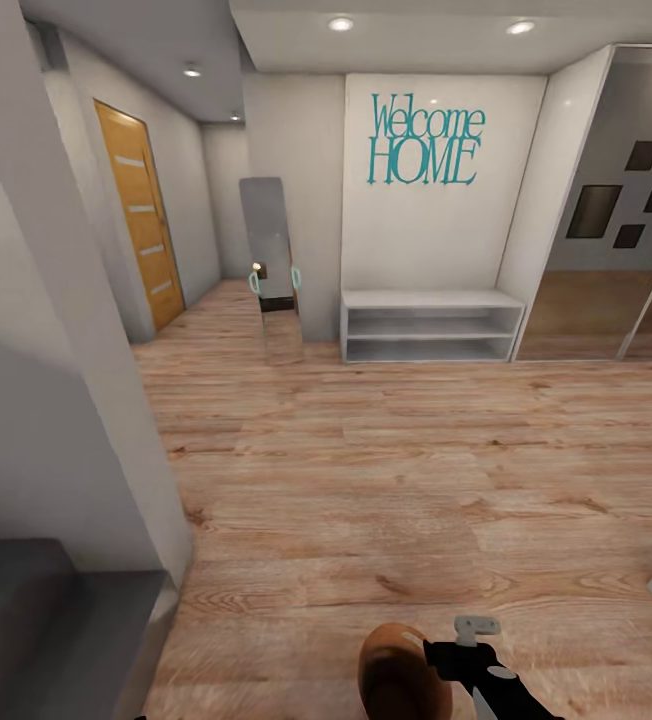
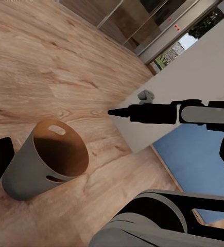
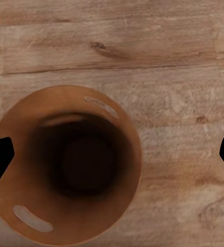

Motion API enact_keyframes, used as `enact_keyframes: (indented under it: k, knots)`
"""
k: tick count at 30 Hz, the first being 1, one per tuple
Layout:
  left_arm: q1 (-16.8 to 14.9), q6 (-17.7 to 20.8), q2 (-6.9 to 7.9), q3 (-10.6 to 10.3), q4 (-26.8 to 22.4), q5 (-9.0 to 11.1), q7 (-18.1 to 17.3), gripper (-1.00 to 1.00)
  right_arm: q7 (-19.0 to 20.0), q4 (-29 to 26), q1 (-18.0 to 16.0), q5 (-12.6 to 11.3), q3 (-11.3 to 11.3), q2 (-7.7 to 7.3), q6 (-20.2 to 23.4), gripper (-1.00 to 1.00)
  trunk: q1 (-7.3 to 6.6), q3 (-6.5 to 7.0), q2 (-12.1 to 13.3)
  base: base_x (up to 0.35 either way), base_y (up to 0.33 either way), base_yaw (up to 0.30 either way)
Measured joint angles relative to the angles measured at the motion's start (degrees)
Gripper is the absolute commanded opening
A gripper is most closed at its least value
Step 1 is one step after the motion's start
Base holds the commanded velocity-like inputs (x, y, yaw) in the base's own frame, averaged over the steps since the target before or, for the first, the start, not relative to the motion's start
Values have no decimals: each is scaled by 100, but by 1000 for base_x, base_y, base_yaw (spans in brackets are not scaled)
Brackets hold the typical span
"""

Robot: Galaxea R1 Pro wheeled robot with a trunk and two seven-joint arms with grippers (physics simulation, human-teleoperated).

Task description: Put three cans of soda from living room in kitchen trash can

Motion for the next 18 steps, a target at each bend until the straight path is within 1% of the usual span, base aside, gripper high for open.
enact_keyframes:
  k: [3,5,18]
  knots:
    - [0,0,0,-6,0,-1,0,100,0,0,1,-1,0,0,1,100,0,0,0,2,0,0]
    - [0,0,0,-7,0,-3,0,100,0,0,3,-1,0,0,2,100,43,-37,-79,1,0,0]
    - [0,0,0,-3,0,0,0,100,0,0,1,3,0,0,4,100,329,-349,-600,0,0,0]
